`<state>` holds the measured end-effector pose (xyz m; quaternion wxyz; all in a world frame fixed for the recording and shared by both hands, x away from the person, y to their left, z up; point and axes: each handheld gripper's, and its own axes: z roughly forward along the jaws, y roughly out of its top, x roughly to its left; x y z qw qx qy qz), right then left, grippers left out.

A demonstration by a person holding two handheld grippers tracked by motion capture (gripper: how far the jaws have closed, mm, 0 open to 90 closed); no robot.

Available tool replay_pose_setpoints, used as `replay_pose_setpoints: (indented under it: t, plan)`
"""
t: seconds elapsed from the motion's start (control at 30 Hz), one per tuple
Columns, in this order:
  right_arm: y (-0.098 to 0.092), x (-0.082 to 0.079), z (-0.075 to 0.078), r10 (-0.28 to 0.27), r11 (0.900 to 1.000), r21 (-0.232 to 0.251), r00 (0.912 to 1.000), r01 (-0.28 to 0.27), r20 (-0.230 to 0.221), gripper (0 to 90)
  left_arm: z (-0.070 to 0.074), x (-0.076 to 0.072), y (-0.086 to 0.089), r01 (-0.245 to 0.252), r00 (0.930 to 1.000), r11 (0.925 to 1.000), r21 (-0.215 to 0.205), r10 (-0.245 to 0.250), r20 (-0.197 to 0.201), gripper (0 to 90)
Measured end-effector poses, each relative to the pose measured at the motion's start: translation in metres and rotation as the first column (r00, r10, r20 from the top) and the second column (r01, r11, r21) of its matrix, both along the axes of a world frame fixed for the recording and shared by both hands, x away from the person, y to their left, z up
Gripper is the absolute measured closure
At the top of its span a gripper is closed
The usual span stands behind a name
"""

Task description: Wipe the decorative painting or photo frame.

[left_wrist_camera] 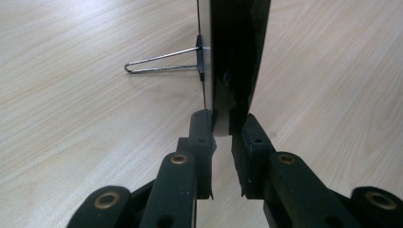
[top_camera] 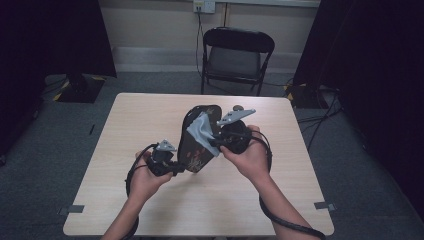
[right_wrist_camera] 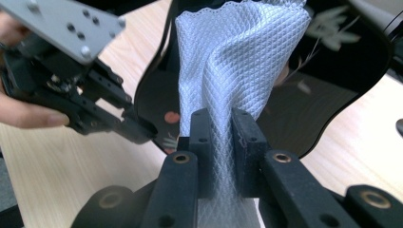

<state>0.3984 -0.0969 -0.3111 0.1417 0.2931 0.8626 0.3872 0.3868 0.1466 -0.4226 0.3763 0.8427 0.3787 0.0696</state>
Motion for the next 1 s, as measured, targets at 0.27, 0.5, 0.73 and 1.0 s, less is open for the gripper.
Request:
replay_pose_setpoints:
  t: [0.27,0.5,0.73,1.0]
  plan:
    - [0.000,-0.001,-0.027,0.000,1.000,-0.022,0.9992,0.000,-0.039,80.8,0.000,0.000,-0.001,-0.005,1.0000,1.0000,-0.003,0.005,-0.002,78.6]
    - [0.002,-0.004,-0.058,0.003,0.999,-0.046,0.9958,-0.008,-0.091,80.7,0.000,0.000,0.000,-0.003,1.0000,1.0000,0.000,0.003,-0.001,78.6]
    - [0.003,-0.006,-0.089,0.000,0.997,-0.078,0.9896,-0.011,-0.144,80.8,0.000,0.000,-0.001,-0.005,1.0000,1.0000,-0.002,0.005,-0.002,78.6]
    - [0.003,-0.011,-0.128,0.001,0.994,-0.105,0.9760,-0.024,-0.218,80.8,0.000,0.000,0.000,-0.004,1.0000,1.0000,-0.001,0.004,-0.001,78.6]
